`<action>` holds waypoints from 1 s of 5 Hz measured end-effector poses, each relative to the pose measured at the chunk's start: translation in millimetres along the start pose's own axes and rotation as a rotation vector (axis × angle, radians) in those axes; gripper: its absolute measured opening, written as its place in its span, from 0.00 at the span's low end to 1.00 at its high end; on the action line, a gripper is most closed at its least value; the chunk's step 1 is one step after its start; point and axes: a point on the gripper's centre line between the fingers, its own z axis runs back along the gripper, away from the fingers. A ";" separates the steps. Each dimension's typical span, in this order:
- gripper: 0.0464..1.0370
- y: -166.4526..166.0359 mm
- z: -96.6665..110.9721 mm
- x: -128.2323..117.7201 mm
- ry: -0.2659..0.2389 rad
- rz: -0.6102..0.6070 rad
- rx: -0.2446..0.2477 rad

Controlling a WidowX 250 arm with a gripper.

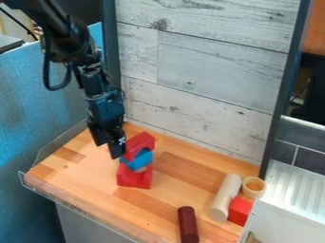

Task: Move arch on the table and place it on top of another arch

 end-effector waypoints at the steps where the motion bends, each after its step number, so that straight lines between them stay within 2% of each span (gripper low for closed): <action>1: 0.96 -10.2 -1.6 -11.7 -0.078 0.015 -0.025; 2: 0.96 -12.5 -11.6 -17.0 -0.091 0.042 0.003; 3: 0.96 -7.1 -17.5 -13.1 -0.084 0.207 0.101; 4: 0.96 -9.5 -18.5 -4.6 -0.062 0.284 0.153; 5: 0.96 -7.3 -25.7 -1.9 -0.064 0.376 0.137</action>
